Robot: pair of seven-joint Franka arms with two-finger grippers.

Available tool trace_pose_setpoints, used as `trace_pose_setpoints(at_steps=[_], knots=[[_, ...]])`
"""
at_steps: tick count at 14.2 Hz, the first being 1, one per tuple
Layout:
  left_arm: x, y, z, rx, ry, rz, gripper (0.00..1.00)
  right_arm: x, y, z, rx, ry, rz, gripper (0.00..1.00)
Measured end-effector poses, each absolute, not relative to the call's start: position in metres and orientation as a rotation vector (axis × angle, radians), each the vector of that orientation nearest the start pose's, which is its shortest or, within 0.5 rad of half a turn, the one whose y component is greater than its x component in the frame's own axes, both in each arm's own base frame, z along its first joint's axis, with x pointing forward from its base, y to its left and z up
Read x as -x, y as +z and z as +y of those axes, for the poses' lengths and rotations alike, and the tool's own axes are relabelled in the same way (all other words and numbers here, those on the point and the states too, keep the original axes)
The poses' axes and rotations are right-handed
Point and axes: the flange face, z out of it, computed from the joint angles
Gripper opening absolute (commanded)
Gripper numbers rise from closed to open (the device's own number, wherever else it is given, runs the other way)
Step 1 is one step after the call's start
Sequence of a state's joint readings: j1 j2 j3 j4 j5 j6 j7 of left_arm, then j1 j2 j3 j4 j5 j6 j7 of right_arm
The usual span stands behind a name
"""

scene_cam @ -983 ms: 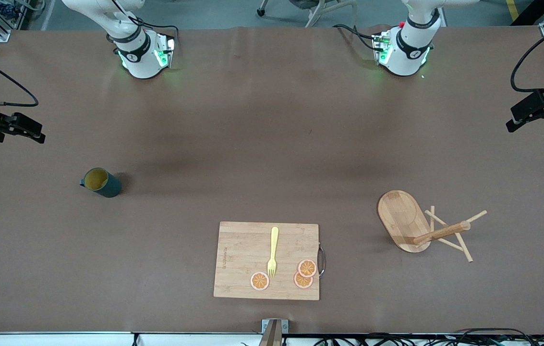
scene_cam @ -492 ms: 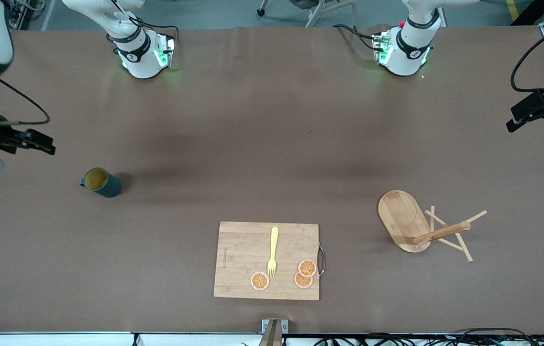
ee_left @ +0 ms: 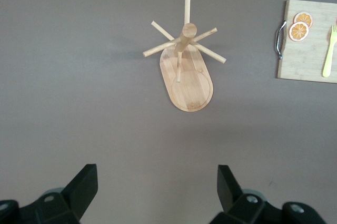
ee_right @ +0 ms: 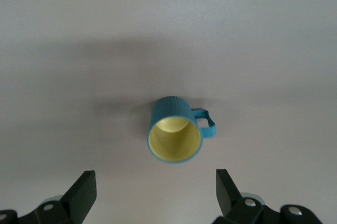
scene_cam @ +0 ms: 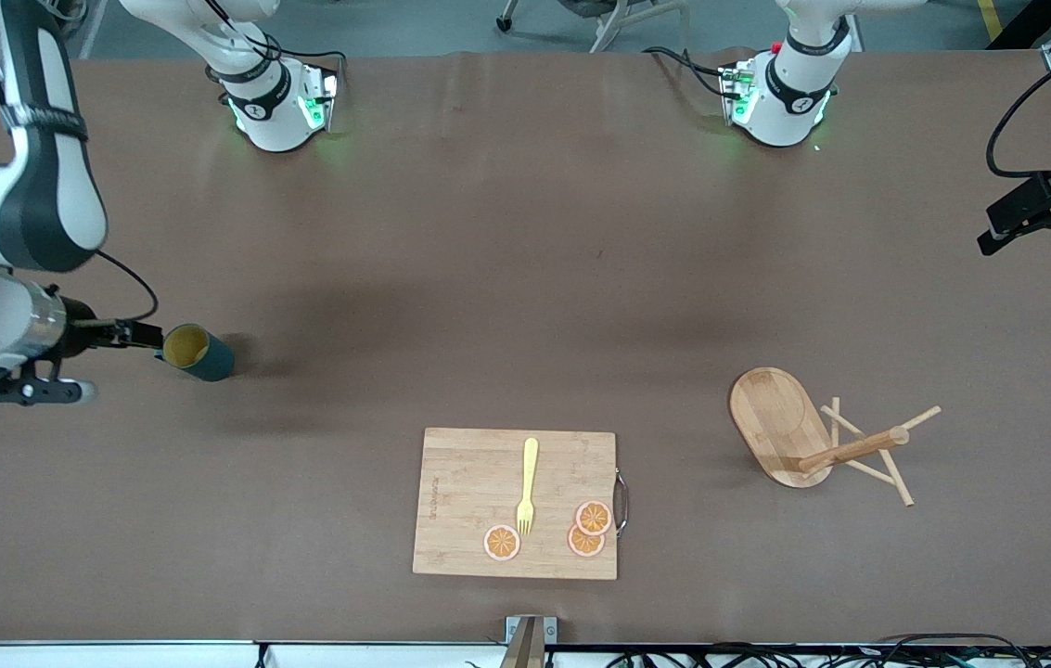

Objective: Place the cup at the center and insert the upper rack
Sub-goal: 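Reach the right gripper to the teal mug and grasp its rim, then lift the teal mug with the right gripper toward the table center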

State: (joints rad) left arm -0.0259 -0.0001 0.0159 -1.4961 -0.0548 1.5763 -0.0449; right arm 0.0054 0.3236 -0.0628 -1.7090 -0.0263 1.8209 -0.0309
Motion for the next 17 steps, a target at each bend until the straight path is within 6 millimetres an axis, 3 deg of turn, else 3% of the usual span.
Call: trace_pose_setpoints(at_steps=[5,11,12,14,15,17], knots=[[-0.555,0.661,-0.012,3.196,-0.126,-0.052,1.00,-0.622,0.305,-0.018,3.149,0.440,-0.022,1.00],[-0.555,0.661,-0.012,3.196,-0.126,-0.052,1.00,-0.594,0.259,-0.018,3.136,0.518,-0.024,0.96],[-0.555,0.661,-0.012,3.196,-0.126,-0.052,1.00,-0.590,0.255,-0.018,3.133,0.532,-0.024,0.88],[-0.555,0.661,-0.012,3.196,-0.127,-0.052,1.00,-0.587,0.251,-0.018,3.130,0.550,-0.025,0.54],[-0.556,0.661,-0.012,3.196,-0.126,-0.052,1.00,-0.586,0.250,-0.018,3.129,0.553,-0.025,0.48],[-0.556,0.661,-0.011,3.196,-0.127,-0.053,1.00,-0.585,0.249,-0.018,3.130,0.556,-0.015,0.26]])
